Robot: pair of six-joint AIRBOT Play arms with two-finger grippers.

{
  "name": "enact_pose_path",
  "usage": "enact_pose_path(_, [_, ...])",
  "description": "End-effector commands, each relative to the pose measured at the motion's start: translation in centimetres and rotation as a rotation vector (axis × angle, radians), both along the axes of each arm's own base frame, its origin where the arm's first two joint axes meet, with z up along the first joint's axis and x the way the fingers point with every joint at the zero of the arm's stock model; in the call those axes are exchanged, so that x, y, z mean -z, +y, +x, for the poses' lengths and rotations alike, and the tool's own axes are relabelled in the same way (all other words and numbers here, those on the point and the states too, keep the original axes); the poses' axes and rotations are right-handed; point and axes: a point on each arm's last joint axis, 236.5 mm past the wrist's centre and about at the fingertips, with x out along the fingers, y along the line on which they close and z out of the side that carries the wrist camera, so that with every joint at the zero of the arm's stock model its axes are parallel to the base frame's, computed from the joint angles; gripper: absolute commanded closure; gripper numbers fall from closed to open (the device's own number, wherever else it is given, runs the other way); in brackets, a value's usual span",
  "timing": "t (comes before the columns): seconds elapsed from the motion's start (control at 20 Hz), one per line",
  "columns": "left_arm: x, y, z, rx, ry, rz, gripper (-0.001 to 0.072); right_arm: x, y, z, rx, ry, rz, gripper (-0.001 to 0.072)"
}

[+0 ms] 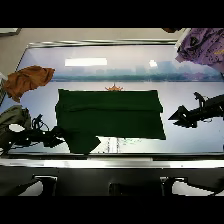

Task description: Fold the clothes and pants, and hang the long-sleeved shirts on hangers.

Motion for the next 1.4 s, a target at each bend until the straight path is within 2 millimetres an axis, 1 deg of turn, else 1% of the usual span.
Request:
enact_pose_path(0.0, [1.2, -1.9, -0.7, 0.035, 0.048, -0.029, 0.0121, 0.0, 0.0, 0.0, 0.0, -0.002, -0.001, 0.0298])
enact_pose_path(0.05, [1.4, -2.2, -0.9, 0.045, 0.057, -0.032, 0.0239, 0.1, -0.1, 0.1, 0.002, -0.005, -0.007, 0.0298])
enact_pose_path(0.1, [1.4, -2.3, -1.0, 0.048, 0.059, -0.033, 0.0466, 0.2, -0.3, 0.2, 0.005, -0.009, -0.012, 0.0298])
enact_pose_path(0.15, [1.3, -2.4, -1.0, 0.046, 0.058, -0.038, 0.0664, 0.3, -0.4, 0.2, 0.006, -0.009, -0.022, 0.0298])
enact_pose_path(0.2, [1.2, -2.4, -0.9, 0.041, 0.057, -0.045, 0.069, 0.6, -0.5, 0.2, 0.01, -0.009, -0.027, 0.0298])
enact_pose_path(0.3, [1.1, -2.4, -0.8, 0.037, 0.056, -0.047, 0.069, 1.7, -0.4, -0.3, 0.02, 0.007, -0.027, 0.0297])
enact_pose_path(0.4, [1.1, -2.4, -0.8, 0.036, 0.055, -0.046, 0.0691, 3.2, 0.1, -1.3, 0.022, 0.037, -0.013, 0.0296])
enact_pose_path(0.55, [1.1, -2.4, -0.8, 0.036, 0.055, -0.046, 0.0691, 5.4, 1.0, -3.2, 0.012, 0.076, 0.005, 0.0295])
enact_pose_path(0.7, [1.0, -2.4, -0.7, 0.036, 0.048, -0.045, 0.069, 6.9, 1.8, -5.3, -0.022, 0.111, 0.021, 0.0294])
enact_pose_path(0.8, [0.9, -2.4, -0.7, 0.036, 0.048, -0.045, 0.0691, 7.5, 1.8, -6.1, -0.037, 0.126, 0.01, 0.0294])
enact_pose_path(0.95, [0.9, -2.3, -0.7, 0.035, 0.048, -0.045, 0.0691, 7.7, 1.7, -6.0, -0.039, 0.117, 0.003, 0.0295])
enact_pose_path(1.05, [1.0, -2.3, -0.7, 0.035, 0.047, -0.044, 0.069, 7.5, 2.3, -5.8, -0.032, 0.105, 0.031, 0.0295])
enact_pose_path(1.15, [1.0, -2.3, -0.6, 0.033, 0.045, -0.042, 0.069, 8.1, 3.6, -6.4, -0.044, 0.117, 0.046, 0.0296])
enact_pose_path(1.2, [1.0, -2.3, -0.6, 0.033, 0.045, -0.042, 0.069, 8.7, 4.5, -6.9, -0.065, 0.129, 0.043, 0.0314])
enact_pose_path(1.25, [1.0, -2.3, -0.6, 0.033, 0.045, -0.042, 0.0691, 9.0, 5.3, -7.2, -0.084, 0.132, 0.039, 0.0444])
enact_pose_path(1.3, [1.0, -2.3, -0.6, 0.033, 0.045, -0.042, 0.0691, 9.2, 5.9, -7.1, -0.105, 0.126, 0.03, 0.0623])
enact_pose_path(1.35, [1.0, -2.2, -0.6, 0.028, 0.045, -0.043, 0.0691, 9.0, 6.1, -6.5, -0.099, 0.107, 0.022, 0.0683])
